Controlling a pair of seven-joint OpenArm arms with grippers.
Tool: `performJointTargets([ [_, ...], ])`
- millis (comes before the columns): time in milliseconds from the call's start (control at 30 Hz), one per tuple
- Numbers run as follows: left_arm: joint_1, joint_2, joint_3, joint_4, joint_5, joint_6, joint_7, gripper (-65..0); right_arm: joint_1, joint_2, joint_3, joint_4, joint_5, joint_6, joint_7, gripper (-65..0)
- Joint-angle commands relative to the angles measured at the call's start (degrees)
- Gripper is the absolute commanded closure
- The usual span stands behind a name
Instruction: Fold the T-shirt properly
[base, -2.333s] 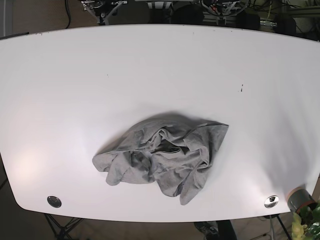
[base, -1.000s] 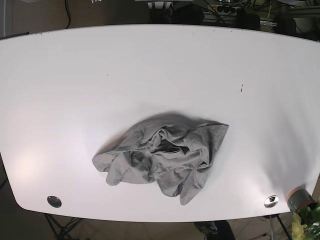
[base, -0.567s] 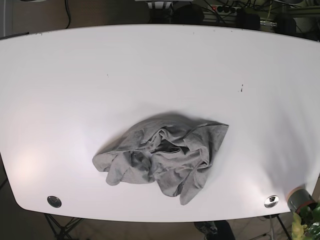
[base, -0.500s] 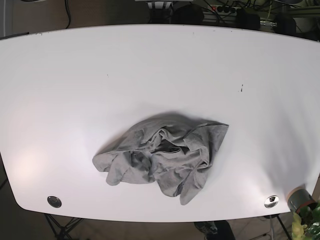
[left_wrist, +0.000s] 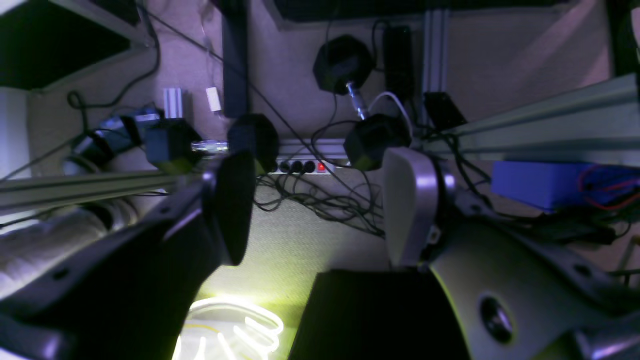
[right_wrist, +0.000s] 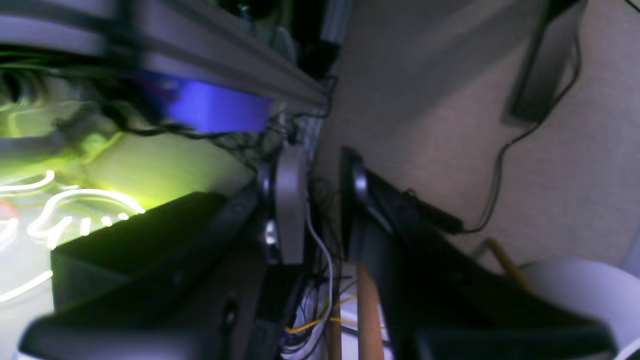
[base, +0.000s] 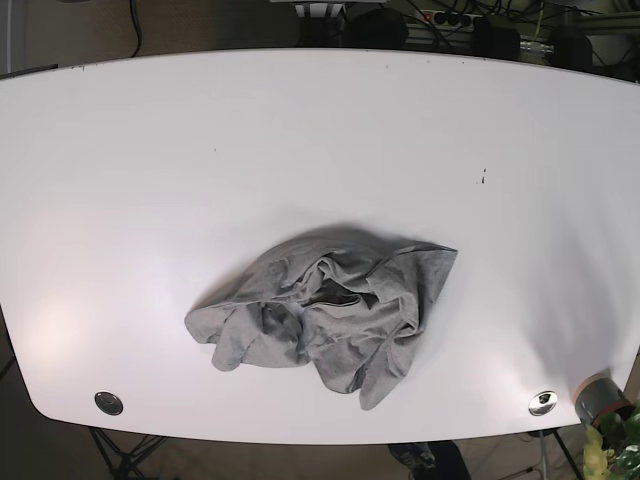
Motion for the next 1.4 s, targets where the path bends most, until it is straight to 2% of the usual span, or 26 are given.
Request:
performJointTargets([
  [0, 0.85, -0.02, -0.04, 3.80, -0.08, 0.10, -1.52, -36.7, -2.02, 0.72, 1.58, 3.74, 0.42, -0.27, 0.60, -11.4],
  [233, 0.85, -0.02, -0.22, 8.99, -0.17, 0.10, -1.52, -36.7, -3.08, 0.19, 4.66, 11.48, 0.42, -0.27, 0.60, -11.3],
  [400, 0.85, -0.29, -0.30, 9.17, -0.17, 0.10, -1.52, -36.9, 2.20, 0.01, 5.10, 12.45, 0.42, -0.27, 0.60, -11.1],
  [633, -10.63, 0.06, -2.94, 8.99, -0.17, 0.10, -1.52, -36.9, 11.69, -2.71, 5.01, 12.36, 0.42, 0.35, 0.60, -11.4],
  [1067, -23.03, -0.02, -2.85, 8.99, -0.08, 0.10, -1.52, -37.2, 23.73, -2.80, 4.57, 12.36, 0.42, 0.35, 0.60, -12.0],
  [1167, -24.96, -0.02, -2.85, 8.90, -0.08, 0.10, -1.52, -37.2, 26.90, -2.80, 4.57, 12.36, 0.42, 0.35, 0.34, -18.4],
  [1200, -25.84, -0.02, -2.85, 8.90, -0.08, 0.10, -1.52, -37.2, 28.13, -2.80, 4.57, 12.36, 0.42, 0.43, -0.80, -22.7],
  [1267, -27.16, -0.02, -2.85, 8.81, 0.00, 0.10, -1.43, -37.2, 30.59, -2.80, 4.48, 12.45, 0.42, 0.43, -3.44, -26.6],
  [1367, -29.62, -0.20, -2.94, 8.81, 0.00, 0.10, -1.43, -37.4, 35.87, -2.71, 2.90, 12.45, 0.42, 0.43, -7.49, -25.2],
])
